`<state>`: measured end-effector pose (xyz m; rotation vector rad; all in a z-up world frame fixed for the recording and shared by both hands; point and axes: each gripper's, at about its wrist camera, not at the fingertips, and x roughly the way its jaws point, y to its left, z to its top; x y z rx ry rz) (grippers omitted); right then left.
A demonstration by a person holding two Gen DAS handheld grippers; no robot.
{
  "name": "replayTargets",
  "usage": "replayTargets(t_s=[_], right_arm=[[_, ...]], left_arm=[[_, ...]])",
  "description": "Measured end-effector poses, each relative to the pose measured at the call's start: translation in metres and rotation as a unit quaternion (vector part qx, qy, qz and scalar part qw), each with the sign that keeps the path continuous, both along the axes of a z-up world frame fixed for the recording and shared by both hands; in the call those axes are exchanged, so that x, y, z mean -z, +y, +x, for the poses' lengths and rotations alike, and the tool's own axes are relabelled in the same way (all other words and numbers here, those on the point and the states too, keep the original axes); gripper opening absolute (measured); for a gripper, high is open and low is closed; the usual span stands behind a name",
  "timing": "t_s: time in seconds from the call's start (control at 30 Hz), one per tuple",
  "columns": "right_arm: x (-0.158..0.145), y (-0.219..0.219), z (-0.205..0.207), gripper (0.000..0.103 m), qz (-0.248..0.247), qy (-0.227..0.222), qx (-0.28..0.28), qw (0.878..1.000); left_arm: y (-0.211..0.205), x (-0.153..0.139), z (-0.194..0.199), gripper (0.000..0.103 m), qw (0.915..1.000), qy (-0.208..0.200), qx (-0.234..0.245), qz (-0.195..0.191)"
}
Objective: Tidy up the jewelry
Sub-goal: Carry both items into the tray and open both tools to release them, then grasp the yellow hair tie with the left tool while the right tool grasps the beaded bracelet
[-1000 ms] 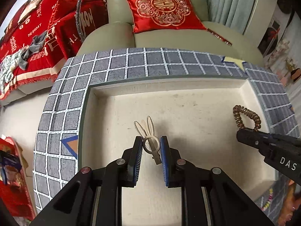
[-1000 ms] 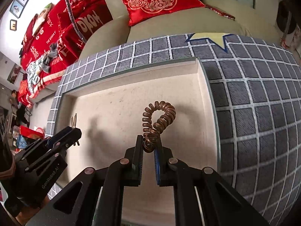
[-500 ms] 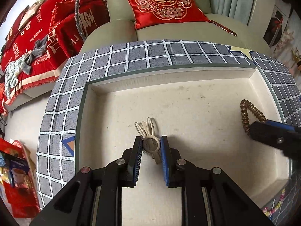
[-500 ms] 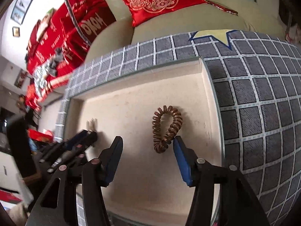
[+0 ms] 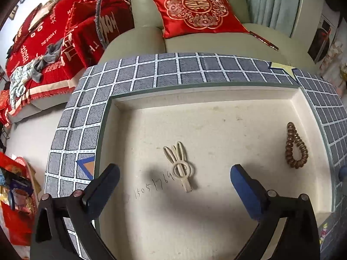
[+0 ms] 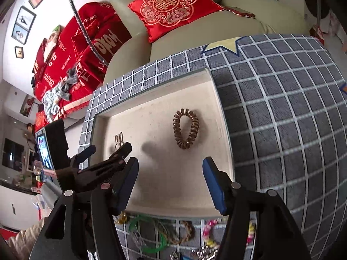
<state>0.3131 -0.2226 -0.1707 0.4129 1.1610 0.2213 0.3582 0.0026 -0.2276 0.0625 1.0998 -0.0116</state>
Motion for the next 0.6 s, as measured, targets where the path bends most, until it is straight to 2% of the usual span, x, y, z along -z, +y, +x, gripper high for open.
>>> replayTargets(t_s=[0.13, 0.2, 0.3, 0.43, 0.6], right_arm=[[-0.006, -0.006, -0.019, 0.080, 0.007, -0.004, 0.007, 1.000], [-0.010, -0.009, -0.031, 0.081, 0.005, -0.008, 0.014, 1.000], [-0.014, -0.012, -0.046, 0.103, 0.001, -0.015, 0.019, 1.000], [-0.019, -0.016, -0.068, 0.103, -0.003, -0.028, 0.026, 0.999], [-0.011, -0.018, -0.093, 0.103, -0.022, 0.013, 0.027, 0.999]], left_arm=[[0.001, -0.017, -0.011, 0.103, 0.9999, -0.014, 0.001, 0.002], [0.002, -0.027, -0.020, 0.103, 0.9997, -0.025, 0.007, 0.002], [0.004, -0.039, -0.038, 0.103, 0.9993, -0.033, 0.018, -0.001], [0.016, -0.046, -0.064, 0.103, 0.9993, -0.024, 0.025, -0.017], [0.026, -0.044, -0.102, 0.103, 0.9989, 0.003, 0.026, -0.040]])
